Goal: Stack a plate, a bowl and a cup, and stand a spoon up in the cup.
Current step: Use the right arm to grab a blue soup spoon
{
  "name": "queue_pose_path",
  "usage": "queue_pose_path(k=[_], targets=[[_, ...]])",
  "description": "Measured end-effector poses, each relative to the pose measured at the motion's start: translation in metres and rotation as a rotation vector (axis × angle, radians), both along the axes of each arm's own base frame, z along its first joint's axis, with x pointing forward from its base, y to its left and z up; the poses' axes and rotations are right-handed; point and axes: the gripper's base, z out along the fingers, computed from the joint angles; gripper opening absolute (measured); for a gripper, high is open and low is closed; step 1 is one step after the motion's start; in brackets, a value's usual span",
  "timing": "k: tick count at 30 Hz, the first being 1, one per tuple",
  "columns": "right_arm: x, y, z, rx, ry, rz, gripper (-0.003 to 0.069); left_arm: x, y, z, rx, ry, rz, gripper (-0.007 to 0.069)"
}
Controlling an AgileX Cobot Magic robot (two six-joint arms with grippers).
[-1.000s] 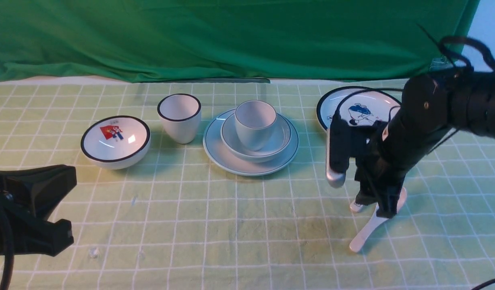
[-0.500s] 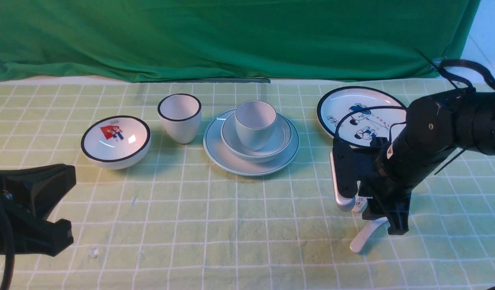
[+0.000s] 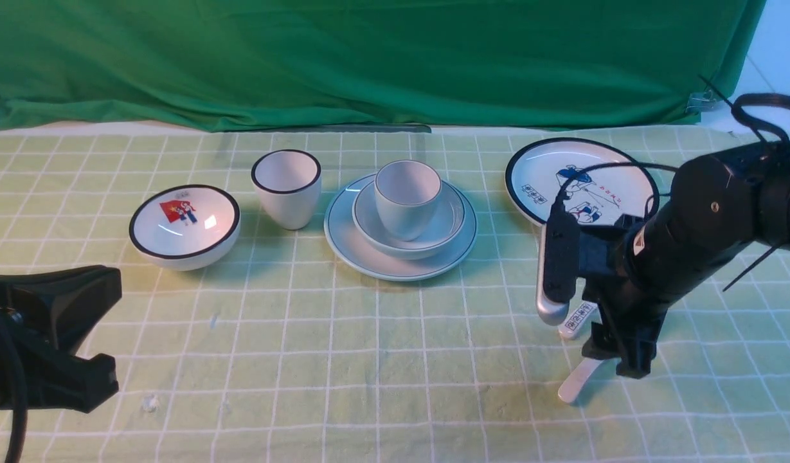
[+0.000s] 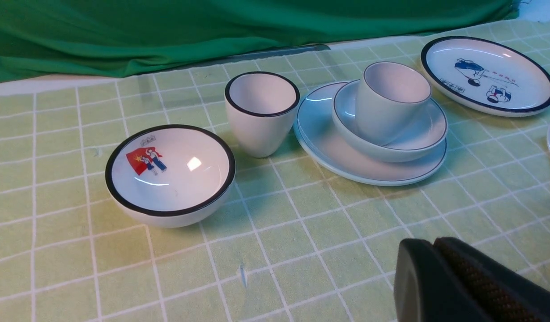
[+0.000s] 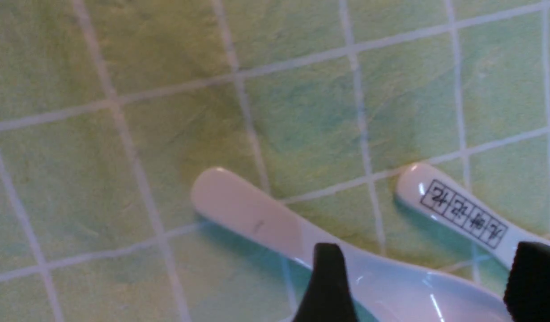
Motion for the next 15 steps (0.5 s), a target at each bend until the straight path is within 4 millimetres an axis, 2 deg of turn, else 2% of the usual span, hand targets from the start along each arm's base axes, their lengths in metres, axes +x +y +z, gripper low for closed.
queue_pose_path(k=[11, 15], targets=[[-0.002, -0.001, -0.004, -0.014, -0.006, 0.062, 0.0477, 0.000, 0.000, 0.000, 0.001, 0.000, 0.000, 0.0015], [-0.007, -0.002, -0.012, -0.025, -0.012, 0.108, 0.0471, 0.000, 0.000, 0.000, 0.001, 0.000, 0.000, 0.0015]])
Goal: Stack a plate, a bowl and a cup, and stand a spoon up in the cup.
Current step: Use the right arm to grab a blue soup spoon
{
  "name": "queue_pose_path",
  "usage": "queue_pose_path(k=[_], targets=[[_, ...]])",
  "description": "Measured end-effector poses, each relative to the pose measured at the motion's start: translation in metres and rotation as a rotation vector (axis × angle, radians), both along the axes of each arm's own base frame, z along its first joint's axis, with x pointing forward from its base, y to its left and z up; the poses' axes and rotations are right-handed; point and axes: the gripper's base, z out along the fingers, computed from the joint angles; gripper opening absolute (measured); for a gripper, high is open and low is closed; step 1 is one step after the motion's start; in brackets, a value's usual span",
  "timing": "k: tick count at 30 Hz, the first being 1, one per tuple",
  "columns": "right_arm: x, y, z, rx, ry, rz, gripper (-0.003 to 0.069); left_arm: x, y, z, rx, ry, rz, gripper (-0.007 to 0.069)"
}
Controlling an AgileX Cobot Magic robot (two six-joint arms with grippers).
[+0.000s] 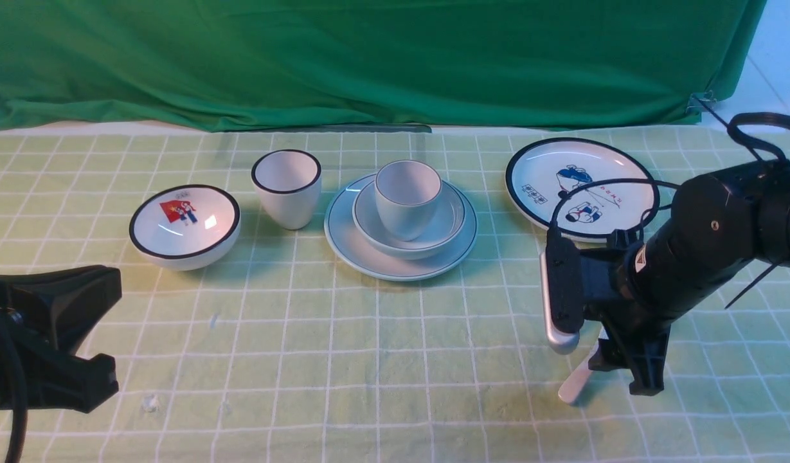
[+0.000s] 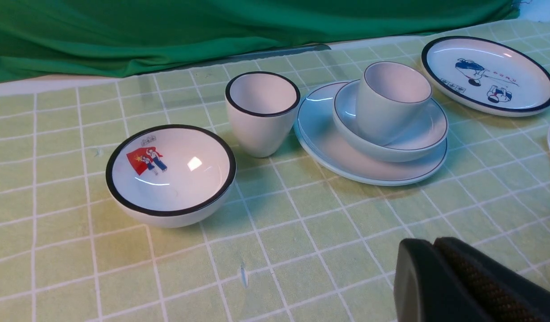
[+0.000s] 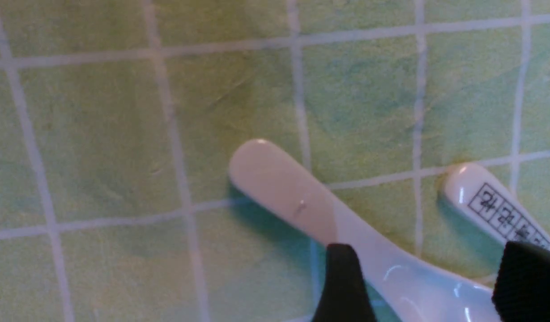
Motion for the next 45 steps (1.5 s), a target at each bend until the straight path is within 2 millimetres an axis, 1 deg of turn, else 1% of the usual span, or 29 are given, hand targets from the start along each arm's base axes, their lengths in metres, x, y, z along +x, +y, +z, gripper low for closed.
queue_pose_path(k=[2, 6, 9, 14, 17, 18, 19, 20, 21, 22, 23, 25, 29, 31, 33, 36, 38, 39, 40, 44, 45], targets=[[-0.004, 0.000, -0.007, -0.003, -0.011, 0.018, 0.0471, 0.000, 0.000, 0.000, -0.001, 0.000, 0.000, 0.0015], [-0.006, 0.001, -0.012, 0.005, -0.058, 0.033, 0.0470, 0.000, 0.000, 0.000, -0.002, 0.001, 0.000, 0.0015], [-0.007, 0.001, -0.016, 0.004, -0.066, 0.040, 0.0448, 0.000, 0.000, 0.000, -0.003, 0.001, 0.000, 0.0015], [-0.007, 0.001, -0.016, 0.010, -0.069, 0.021, 0.0382, 0.000, 0.000, 0.000, -0.005, 0.002, 0.000, 0.0016], [-0.005, 0.001, -0.016, 0.034, -0.082, -0.052, 0.0319, 0.000, 0.000, 0.000, -0.006, 0.002, 0.000, 0.0016], [-0.005, 0.001, -0.016, 0.034, -0.082, -0.052, 0.0319, 0.000, 0.000, 0.000, -0.006, 0.002, 0.000, 0.0016], [-0.003, 0.002, -0.015, 0.048, -0.090, -0.095, 0.0272, 0.000, 0.000, 0.000, -0.006, 0.002, 0.000, 0.0016], [-0.003, 0.002, -0.015, 0.050, -0.090, -0.100, 0.0266, 0.000, 0.000, 0.000, -0.006, 0.002, 0.000, 0.0016], [-0.003, 0.002, -0.015, 0.060, -0.088, -0.136, 0.0216, 0.000, 0.000, 0.000, -0.007, 0.002, 0.000, 0.0017], [-0.003, 0.002, -0.015, 0.065, -0.083, -0.160, 0.0181, 0.000, 0.000, 0.000, -0.009, 0.003, 0.000, 0.0017], [-0.003, 0.002, -0.015, 0.066, -0.083, -0.164, 0.0175, 0.000, 0.000, 0.000, -0.009, 0.003, 0.000, 0.0017], [-0.003, 0.002, -0.015, 0.073, -0.076, -0.195, 0.0135, 0.000, 0.000, 0.000, -0.009, 0.003, 0.000, 0.0017], [-0.005, 0.002, -0.015, 0.061, -0.036, -0.210, 0.0119, 0.000, 0.000, 0.000, -0.009, 0.003, 0.000, 0.0017], [-0.007, 0.002, -0.010, 0.041, 0.026, -0.220, 0.0115, 0.000, 0.000, 0.000, -0.009, 0.003, 0.000, 0.0017], [-0.005, 0.003, -0.001, 0.036, 0.070, -0.258, 0.0114, 0.000, 0.000, 0.000, -0.009, 0.003, 0.000, 0.0017], [0.002, 0.007, 0.011, 0.046, 0.071, -0.283, 0.0116, 0.000, 0.000, 0.000, -0.009, 0.003, 0.000, 0.0017], [0.007, 0.009, 0.017, 0.065, 0.042, -0.292, 0.0132, 0.000, 0.000, 0.000, -0.009, 0.003, 0.000, 0.0017], [0.010, 0.010, 0.020, 0.077, 0.024, -0.294, 0.0164, 0.000, 0.000, 0.000, -0.009, 0.003, 0.000, 0.0017], [0.012, 0.011, 0.022, 0.085, 0.009, -0.293, 0.0217, 0.000, 0.000, 0.000, -0.009, 0.003, 0.000, 0.0017], [0.015, 0.015, 0.015, 0.081, 0.013, -0.284, 0.0451, 0.000, 0.000, 0.000, -0.009, 0.003, 0.000, 0.0017], [0.015, 0.016, 0.015, 0.080, 0.013, -0.280, 0.0468, 0.000, 0.000, 0.000, -0.009, 0.003, 0.000, 0.0017]])
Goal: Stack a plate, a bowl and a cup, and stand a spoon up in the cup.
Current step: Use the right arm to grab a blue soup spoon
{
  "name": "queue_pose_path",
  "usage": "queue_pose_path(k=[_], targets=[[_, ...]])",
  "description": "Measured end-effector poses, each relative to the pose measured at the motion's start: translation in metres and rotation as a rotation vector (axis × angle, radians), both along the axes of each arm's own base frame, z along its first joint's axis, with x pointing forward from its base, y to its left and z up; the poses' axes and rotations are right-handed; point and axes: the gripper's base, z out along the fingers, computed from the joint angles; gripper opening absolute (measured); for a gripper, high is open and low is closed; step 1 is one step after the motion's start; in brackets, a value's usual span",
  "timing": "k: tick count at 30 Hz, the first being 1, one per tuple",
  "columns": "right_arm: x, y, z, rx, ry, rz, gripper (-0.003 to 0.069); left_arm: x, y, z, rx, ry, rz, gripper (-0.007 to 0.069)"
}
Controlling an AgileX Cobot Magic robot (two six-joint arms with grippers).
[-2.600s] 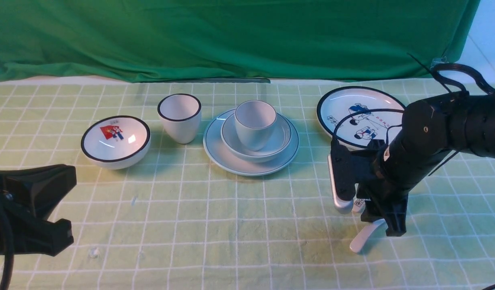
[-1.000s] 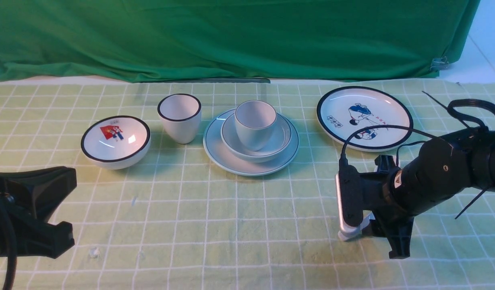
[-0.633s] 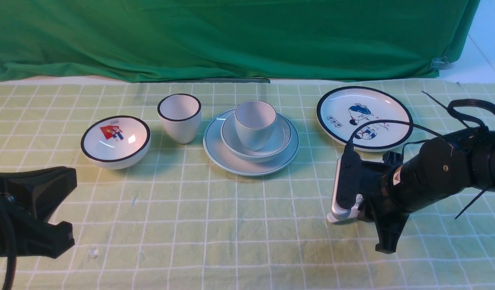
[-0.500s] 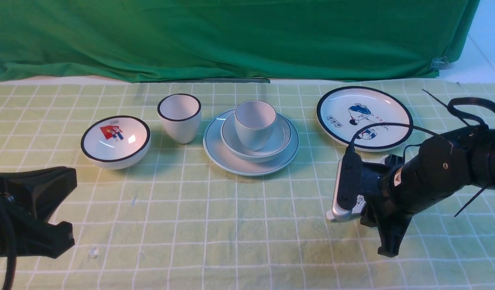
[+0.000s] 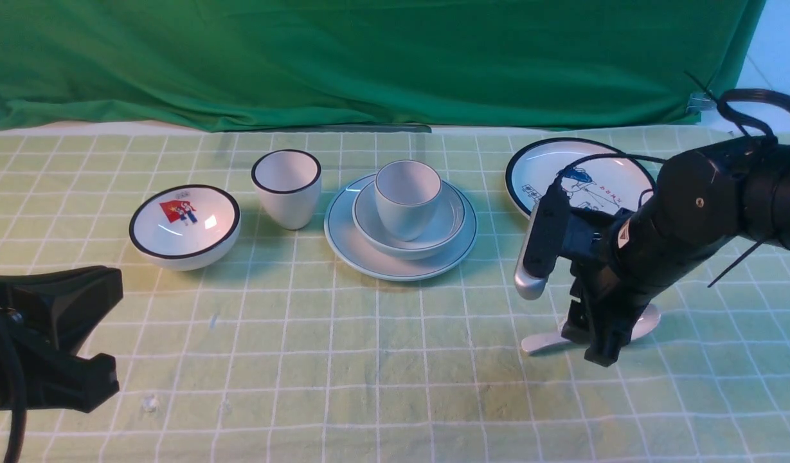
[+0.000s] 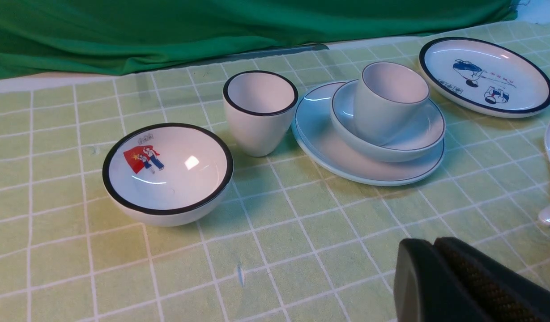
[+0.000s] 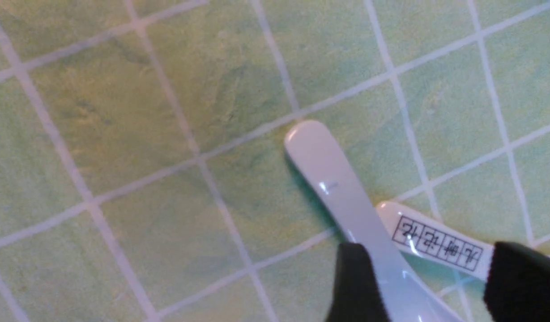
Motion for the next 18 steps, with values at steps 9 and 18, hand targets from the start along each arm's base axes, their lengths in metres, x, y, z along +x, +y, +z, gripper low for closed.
queue_pose_path(k=[9, 18], targets=[[0.000, 0.018, -0.034, -0.037, 0.064, 0.069, 0.0421, 0.000, 0.000, 0.000, 0.000, 0.000, 0.000, 0.0017], [0.002, 0.023, -0.032, -0.016, 0.060, 0.002, 0.0169, 0.000, 0.000, 0.000, 0.000, 0.000, 0.000, 0.0017]])
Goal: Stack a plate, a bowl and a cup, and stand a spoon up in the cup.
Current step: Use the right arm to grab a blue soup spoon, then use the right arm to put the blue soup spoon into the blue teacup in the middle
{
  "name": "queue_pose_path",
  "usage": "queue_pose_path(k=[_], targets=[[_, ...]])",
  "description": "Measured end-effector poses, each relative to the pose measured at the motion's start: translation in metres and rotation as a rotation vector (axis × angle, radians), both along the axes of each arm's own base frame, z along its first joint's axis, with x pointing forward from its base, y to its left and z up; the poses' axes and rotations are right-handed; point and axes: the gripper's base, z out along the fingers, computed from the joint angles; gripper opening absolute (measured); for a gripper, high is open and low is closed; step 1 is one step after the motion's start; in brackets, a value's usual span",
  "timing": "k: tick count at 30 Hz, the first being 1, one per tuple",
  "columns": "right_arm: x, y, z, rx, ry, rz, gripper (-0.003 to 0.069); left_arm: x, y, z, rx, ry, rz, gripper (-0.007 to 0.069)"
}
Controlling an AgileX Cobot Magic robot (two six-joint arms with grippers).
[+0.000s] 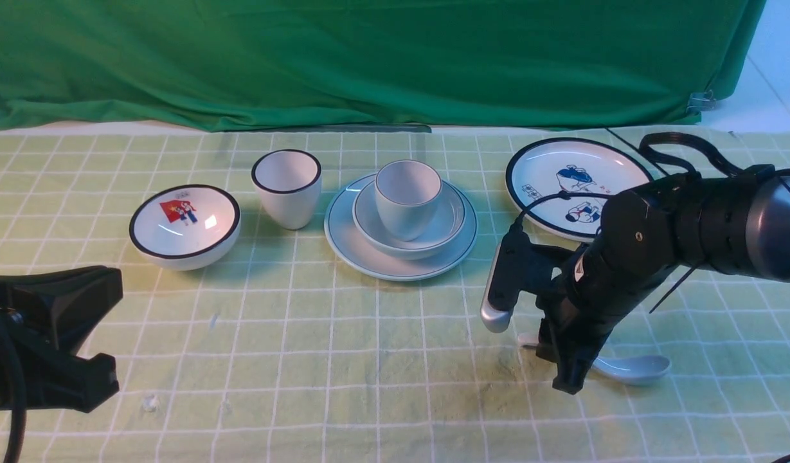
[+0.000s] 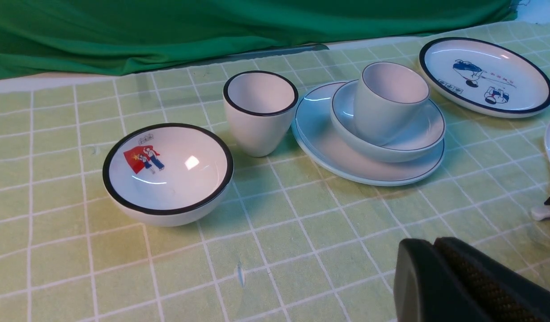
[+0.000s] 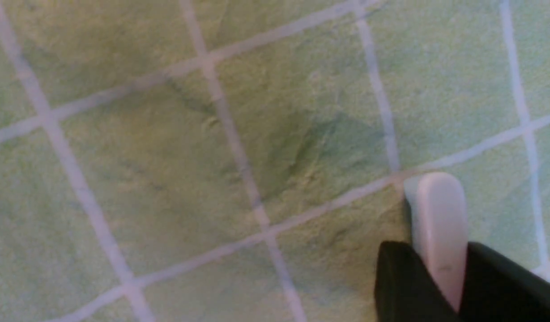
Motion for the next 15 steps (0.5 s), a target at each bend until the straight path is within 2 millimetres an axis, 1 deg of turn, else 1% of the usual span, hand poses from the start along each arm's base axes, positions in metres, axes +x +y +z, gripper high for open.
queue_pose_path(k=[5, 7, 8, 11, 13, 14, 15], targets=[[0.009, 0.004, 0.013, 0.039, -0.036, -0.084, 0.0169, 0.000, 0.000, 0.000, -0.001, -0.004, 0.000, 0.0017], [0.015, 0.008, 0.024, 0.076, -0.067, -0.146, 0.0169, 0.000, 0.000, 0.001, -0.002, -0.006, -0.001, 0.0017], [0.015, 0.008, 0.026, 0.080, -0.069, -0.147, 0.0169, 0.000, 0.000, 0.001, -0.002, -0.007, -0.001, 0.0017], [0.023, 0.017, 0.039, 0.221, -0.127, -0.252, 0.0169, 0.000, 0.000, 0.001, -0.002, -0.007, -0.001, 0.0017], [0.028, 0.025, 0.050, 0.355, -0.184, -0.298, 0.0169, 0.000, 0.000, 0.001, -0.002, -0.007, -0.001, 0.0017], [0.029, 0.025, 0.051, 0.368, -0.189, -0.301, 0.0169, 0.000, 0.000, 0.001, -0.002, -0.007, -0.001, 0.0017], [0.032, 0.032, 0.061, 0.477, -0.234, -0.330, 0.0169, 0.000, 0.000, 0.001, -0.002, -0.007, -0.001, 0.0017]])
